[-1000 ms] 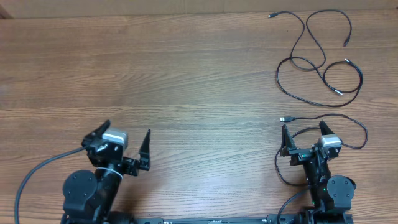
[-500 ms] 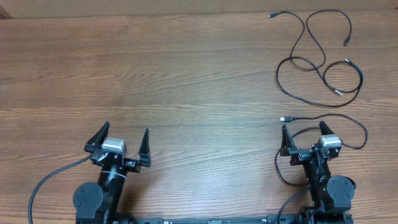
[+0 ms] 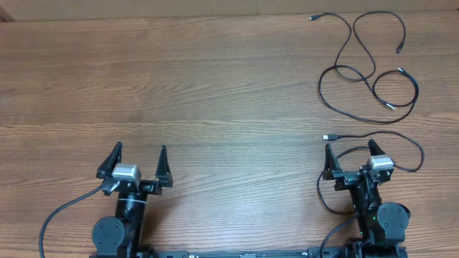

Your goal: Untangle cables

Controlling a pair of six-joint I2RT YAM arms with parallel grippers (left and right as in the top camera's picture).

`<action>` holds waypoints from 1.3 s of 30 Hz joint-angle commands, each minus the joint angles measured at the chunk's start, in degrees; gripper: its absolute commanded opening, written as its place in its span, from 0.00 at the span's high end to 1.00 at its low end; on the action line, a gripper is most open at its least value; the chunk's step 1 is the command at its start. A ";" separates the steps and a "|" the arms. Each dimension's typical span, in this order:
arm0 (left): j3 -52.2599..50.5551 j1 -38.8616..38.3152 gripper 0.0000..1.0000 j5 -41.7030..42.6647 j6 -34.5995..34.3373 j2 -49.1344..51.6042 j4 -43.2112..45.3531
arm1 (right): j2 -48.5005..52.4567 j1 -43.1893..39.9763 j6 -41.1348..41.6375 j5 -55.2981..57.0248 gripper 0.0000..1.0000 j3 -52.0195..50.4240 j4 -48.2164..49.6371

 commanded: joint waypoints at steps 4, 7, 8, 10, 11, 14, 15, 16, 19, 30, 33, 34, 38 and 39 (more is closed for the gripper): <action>-4.02 0.61 0.00 -1.14 -2.23 -0.98 2.95 | -0.52 0.00 -0.26 0.55 0.00 -0.59 0.24; -4.76 0.61 0.01 -1.36 -2.82 -0.98 1.62 | -0.52 0.00 -0.26 0.55 0.00 -0.59 0.24; -4.76 0.61 0.00 -1.60 -2.80 -0.98 0.98 | -0.52 0.00 -0.26 0.55 0.00 -0.59 0.24; -4.76 0.61 0.01 -2.86 -3.69 -0.98 -0.66 | -0.52 0.00 -0.26 0.55 0.00 -0.59 0.24; -4.76 0.61 0.00 -3.48 -4.20 -0.98 -1.44 | -0.52 0.00 -0.26 0.55 0.00 -0.59 0.24; -4.72 0.61 0.00 -4.66 -4.90 -0.98 -5.73 | -0.52 0.00 -0.26 0.55 0.00 -0.59 0.24; -4.72 0.61 0.01 -4.66 -4.66 -0.98 -5.49 | -0.52 0.00 -0.26 0.55 0.00 -0.59 0.24; -4.72 0.61 0.00 -4.66 -4.68 -0.98 -5.44 | -0.52 0.00 -0.26 0.55 0.00 -0.59 0.24; -4.72 0.61 0.01 -4.44 -4.70 -0.98 -5.46 | -0.52 0.00 -0.26 0.55 0.00 -0.59 0.24; -4.72 0.57 0.00 -4.28 -0.72 -0.98 -5.57 | -0.52 0.00 -0.26 0.55 0.00 -0.59 0.24; -4.72 0.57 0.00 -4.28 0.52 -0.98 -5.60 | -0.52 0.00 -0.26 0.55 0.00 -0.59 0.24; -4.72 0.57 0.00 -4.28 1.09 -0.98 -5.60 | -0.52 0.00 -0.26 0.55 0.00 -0.59 0.24; -4.72 0.57 0.01 -4.39 2.71 -0.98 -5.60 | -0.52 0.00 -0.26 0.55 0.00 -0.59 0.24; -4.72 0.57 0.00 -4.39 2.71 -0.98 -5.60 | -0.52 0.00 -0.26 0.55 0.00 -0.59 0.24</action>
